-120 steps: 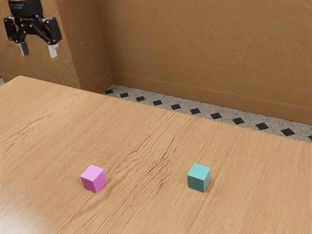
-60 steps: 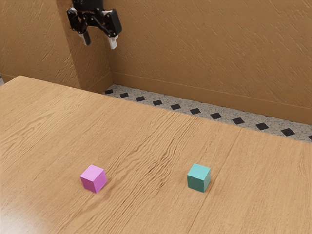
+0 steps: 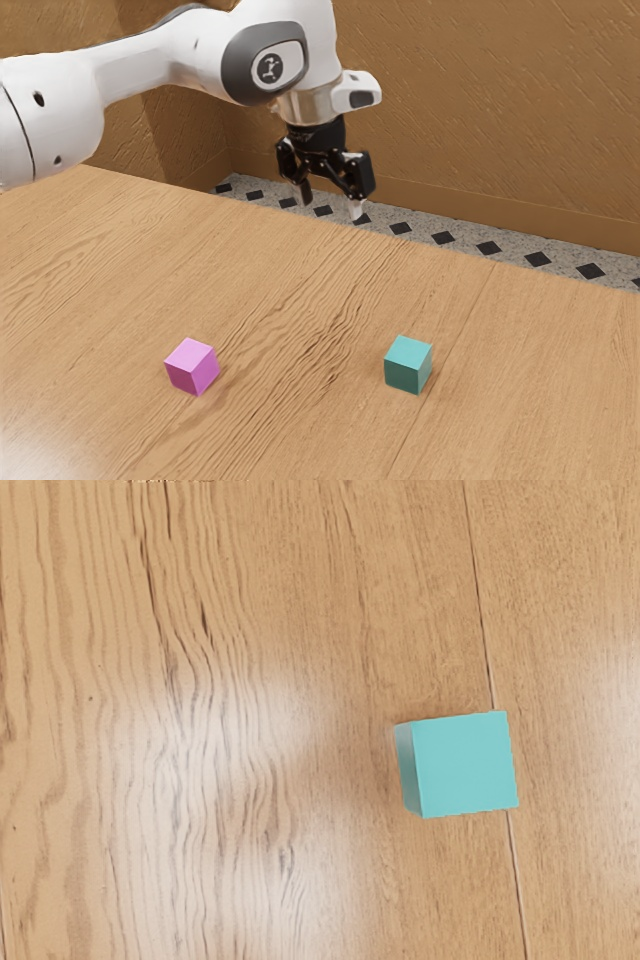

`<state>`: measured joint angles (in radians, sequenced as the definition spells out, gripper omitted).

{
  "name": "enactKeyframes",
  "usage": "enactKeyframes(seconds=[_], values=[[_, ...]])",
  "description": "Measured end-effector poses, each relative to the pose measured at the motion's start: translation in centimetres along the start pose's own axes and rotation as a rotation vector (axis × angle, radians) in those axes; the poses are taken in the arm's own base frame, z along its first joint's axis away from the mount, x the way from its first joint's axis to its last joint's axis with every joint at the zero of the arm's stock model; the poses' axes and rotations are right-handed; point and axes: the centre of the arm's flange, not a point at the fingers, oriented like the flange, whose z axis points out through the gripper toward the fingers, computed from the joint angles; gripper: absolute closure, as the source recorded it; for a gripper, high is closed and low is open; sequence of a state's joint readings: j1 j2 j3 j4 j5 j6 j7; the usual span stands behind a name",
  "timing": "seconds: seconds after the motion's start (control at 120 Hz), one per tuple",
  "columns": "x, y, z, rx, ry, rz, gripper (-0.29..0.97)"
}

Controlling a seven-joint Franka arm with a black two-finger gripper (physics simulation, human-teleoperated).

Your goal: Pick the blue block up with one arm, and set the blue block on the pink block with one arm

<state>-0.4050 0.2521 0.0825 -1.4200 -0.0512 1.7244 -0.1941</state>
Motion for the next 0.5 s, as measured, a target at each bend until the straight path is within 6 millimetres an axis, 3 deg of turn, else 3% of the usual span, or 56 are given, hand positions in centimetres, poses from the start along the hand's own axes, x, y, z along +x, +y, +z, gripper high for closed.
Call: enactKeyframes(seconds=[0.192, 0.5], values=[[0.0, 4.8, 4.1, -0.019, 0.034, 0.045, 0.02], [0.0, 6.3, 11.9, -0.013, 0.008, 0.038, 0.02]])
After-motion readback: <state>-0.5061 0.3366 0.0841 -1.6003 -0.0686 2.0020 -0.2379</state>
